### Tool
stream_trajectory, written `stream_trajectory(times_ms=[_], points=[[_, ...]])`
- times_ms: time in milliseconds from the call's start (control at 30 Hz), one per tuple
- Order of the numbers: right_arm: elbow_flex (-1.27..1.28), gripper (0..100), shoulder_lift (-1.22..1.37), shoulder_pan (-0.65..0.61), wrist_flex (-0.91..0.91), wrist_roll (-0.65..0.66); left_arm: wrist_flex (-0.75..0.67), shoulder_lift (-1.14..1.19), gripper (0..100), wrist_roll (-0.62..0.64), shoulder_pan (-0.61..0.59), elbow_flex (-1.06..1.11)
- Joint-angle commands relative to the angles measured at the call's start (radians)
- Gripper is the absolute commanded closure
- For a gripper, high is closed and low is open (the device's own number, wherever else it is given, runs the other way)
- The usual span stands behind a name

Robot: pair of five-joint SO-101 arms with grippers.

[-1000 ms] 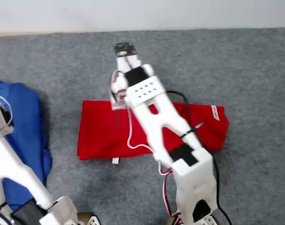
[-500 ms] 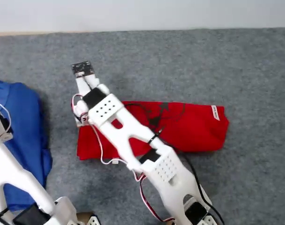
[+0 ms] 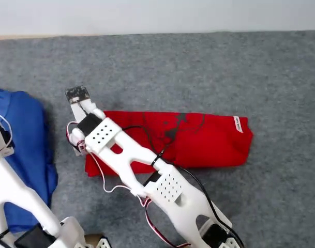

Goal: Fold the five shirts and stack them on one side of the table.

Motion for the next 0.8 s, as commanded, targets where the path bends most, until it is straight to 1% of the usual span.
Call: stream_trajectory(times_ms=[0, 167, 367, 533, 567, 767], points=[[-0.055, 65.5, 0.01, -0.007, -0.021, -0.006, 0.003, -0.031, 91, -0.008, -0.005, -0.001], [-0.055, 74.5, 0.05, 0.004, -0.042, -0.005, 0.003, -0.031, 91, -0.008, -0.005, -0.001], [-0.055, 85.0, 0.065, 0.005, -0.041, 0.037, -0.009, -0.031, 91, -0.008, -0.005, 0.012], [-0.06, 98.3, 0.064, 0.033, -0.013, 0.054, -0.054, -0.037, 91, -0.008, -0.005, 0.088], [-0.077, 99.4, 0.062, 0.041, 0.005, 0.061, -0.054, -0.037, 91, -0.008, -0.005, 0.094], [-0.244, 99.0, 0.053, 0.061, 0.168, 0.12, -0.052, -0.037, 91, -0.008, -0.002, 0.093]])
